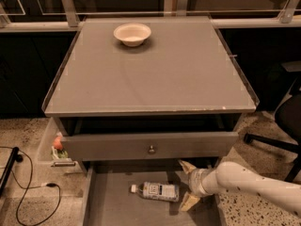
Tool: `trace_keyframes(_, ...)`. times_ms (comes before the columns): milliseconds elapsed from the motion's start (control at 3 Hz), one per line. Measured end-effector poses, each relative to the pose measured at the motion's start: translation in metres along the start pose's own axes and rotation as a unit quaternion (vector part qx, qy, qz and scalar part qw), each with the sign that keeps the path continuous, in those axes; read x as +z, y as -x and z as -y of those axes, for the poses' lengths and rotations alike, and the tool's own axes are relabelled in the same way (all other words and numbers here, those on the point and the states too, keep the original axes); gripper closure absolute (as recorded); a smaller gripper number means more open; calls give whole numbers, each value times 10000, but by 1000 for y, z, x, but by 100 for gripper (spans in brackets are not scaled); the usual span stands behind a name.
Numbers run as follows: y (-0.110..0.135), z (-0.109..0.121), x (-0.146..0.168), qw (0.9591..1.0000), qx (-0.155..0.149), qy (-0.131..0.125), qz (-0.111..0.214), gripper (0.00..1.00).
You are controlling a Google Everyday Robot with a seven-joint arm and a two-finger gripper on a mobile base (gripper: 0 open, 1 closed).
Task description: Pick blue plastic bottle from middle drawer and place on counter
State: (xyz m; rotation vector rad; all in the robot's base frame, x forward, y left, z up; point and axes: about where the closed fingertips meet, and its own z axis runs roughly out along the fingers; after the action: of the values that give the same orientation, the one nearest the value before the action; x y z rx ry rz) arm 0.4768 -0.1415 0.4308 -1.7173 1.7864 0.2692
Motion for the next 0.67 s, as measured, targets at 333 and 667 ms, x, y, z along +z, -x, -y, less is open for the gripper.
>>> trace_keyframes(333,-8,-7,15,9991,116,372,194,0)
trace_keyframes(667,-13,-9,26,9970,240,622,396,0)
